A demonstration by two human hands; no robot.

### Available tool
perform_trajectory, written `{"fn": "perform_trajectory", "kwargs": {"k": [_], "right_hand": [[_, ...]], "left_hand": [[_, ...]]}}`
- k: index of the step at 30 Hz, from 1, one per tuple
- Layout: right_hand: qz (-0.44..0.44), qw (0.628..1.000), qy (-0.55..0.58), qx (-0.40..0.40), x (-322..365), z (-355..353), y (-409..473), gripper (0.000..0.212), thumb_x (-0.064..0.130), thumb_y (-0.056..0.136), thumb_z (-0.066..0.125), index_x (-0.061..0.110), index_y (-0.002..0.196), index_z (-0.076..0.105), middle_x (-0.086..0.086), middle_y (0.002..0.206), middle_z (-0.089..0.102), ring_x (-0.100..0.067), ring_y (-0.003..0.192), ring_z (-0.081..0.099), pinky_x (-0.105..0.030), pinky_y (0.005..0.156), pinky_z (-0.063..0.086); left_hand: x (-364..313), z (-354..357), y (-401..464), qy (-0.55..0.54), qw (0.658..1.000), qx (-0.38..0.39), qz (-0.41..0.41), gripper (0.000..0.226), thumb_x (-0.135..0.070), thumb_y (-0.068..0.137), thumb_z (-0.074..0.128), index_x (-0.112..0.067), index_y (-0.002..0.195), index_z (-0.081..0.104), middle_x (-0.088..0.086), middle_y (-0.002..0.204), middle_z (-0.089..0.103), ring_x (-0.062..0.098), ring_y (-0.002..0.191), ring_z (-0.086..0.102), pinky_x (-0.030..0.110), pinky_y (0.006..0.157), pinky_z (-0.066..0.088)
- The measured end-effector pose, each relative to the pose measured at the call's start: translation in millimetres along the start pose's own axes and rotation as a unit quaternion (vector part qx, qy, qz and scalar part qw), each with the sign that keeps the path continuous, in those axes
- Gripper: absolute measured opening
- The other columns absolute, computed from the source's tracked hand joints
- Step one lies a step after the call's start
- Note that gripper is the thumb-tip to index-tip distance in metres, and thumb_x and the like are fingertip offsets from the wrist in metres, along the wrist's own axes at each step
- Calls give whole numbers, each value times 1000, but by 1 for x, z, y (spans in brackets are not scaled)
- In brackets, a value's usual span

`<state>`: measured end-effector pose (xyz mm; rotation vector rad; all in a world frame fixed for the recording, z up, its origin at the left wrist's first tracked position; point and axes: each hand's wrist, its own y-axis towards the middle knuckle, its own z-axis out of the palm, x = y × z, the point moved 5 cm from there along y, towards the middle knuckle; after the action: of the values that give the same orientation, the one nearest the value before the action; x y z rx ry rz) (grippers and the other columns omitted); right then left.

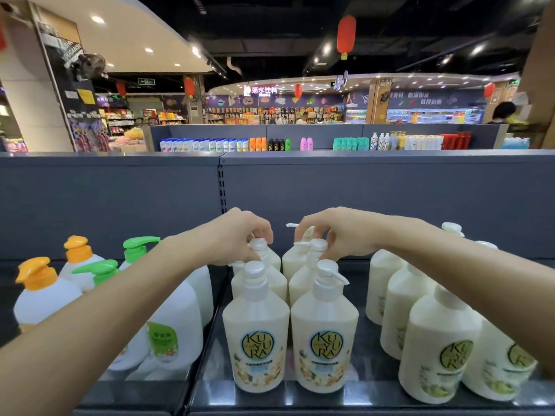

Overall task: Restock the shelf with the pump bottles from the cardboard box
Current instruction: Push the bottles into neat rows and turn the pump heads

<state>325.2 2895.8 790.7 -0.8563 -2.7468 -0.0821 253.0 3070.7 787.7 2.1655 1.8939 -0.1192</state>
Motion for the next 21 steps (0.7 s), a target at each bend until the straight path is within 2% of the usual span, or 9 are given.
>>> {"fn": "perform_trajectory", "kwargs": {"k": [4,8,11,13,15,17,19,21], "right_hand": [[4,1000,0,-1,0,3,0,44,21,82,77,37,117,55,5,101,68,-14,80,62,-28,72,53],[8,1000,-13,4,1,6,1,45,25,82,77,38,117,52,5,104,66,-17,85,63,-31,75,53],[17,1000,-4,6,7,-5,-4,40,32,83,76,36,117,57,11,103,67,-12,88,64,-29,78,52],[25,999,-12,-19,10,-28,-5,30,39,84,73,35,112,63,15,100,69,-9,90,66,-31,81,52],[41,997,-38,-61,10,-56,0,23,39,85,72,31,107,68,12,98,70,-13,90,67,-32,81,51],[60,994,-48,-79,6,-75,12,22,39,85,73,29,104,70,9,98,70,-18,85,69,-33,79,53],[77,994,-55,-51,4,-72,28,28,40,82,75,29,107,68,9,99,69,-19,84,69,-33,78,54],[91,993,-81,-9,0,-54,44,43,44,78,78,29,117,65,10,103,68,-19,94,66,-36,84,53]], "left_hand": [[1,4,3,-9,1000,9,-8,29,-22,73,74,-36,96,63,-8,97,66,16,89,64,41,77,57],[-1,2,3,-3,1000,27,-10,28,-22,72,73,-35,93,61,-12,95,64,17,87,64,43,76,57],[-7,-7,-3,15,999,47,-13,33,-29,72,76,-33,101,61,-18,96,63,13,88,63,39,80,55],[-10,-31,-5,12,1000,17,-11,38,-37,71,78,-31,105,63,-19,96,64,10,91,65,33,84,52],[-10,-64,1,-6,999,-49,-4,34,-35,74,78,-25,104,68,-20,90,65,8,89,67,30,84,51],[-9,-83,16,8,996,-85,0,34,-34,75,78,-20,104,69,-13,94,68,11,89,66,29,82,50],[-9,-77,35,66,997,-40,-9,43,-39,73,79,-19,109,68,-6,101,68,16,95,64,32,85,50],[-7,-53,53,121,991,40,-30,57,-47,67,80,-22,115,64,-4,108,64,20,98,61,38,88,51]]}}
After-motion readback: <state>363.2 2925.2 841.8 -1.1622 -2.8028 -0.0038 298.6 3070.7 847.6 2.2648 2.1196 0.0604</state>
